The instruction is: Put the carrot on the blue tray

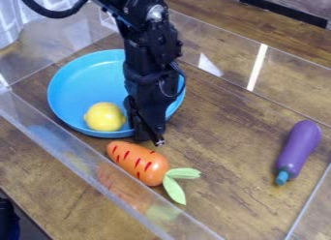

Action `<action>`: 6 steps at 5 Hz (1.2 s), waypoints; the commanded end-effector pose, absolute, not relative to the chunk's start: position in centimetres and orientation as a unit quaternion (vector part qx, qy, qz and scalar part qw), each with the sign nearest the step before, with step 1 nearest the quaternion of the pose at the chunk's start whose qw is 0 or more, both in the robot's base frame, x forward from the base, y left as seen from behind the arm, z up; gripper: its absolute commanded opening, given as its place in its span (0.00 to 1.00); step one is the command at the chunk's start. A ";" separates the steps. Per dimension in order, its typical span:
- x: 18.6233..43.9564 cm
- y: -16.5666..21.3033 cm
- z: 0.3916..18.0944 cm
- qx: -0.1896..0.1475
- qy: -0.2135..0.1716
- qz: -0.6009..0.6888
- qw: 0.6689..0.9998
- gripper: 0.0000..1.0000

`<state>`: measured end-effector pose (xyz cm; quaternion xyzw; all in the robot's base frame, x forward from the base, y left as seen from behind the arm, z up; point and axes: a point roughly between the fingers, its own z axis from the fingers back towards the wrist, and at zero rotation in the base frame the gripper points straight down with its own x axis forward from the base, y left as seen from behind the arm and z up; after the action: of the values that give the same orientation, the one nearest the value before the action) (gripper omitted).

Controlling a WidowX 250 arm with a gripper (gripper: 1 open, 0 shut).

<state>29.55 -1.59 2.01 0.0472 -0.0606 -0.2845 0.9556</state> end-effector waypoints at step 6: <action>28.9 -3.0 2.0 0.034 -0.092 -0.330 0.939 0.00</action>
<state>29.17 -2.14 1.99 0.0377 -0.0914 -0.3126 0.9447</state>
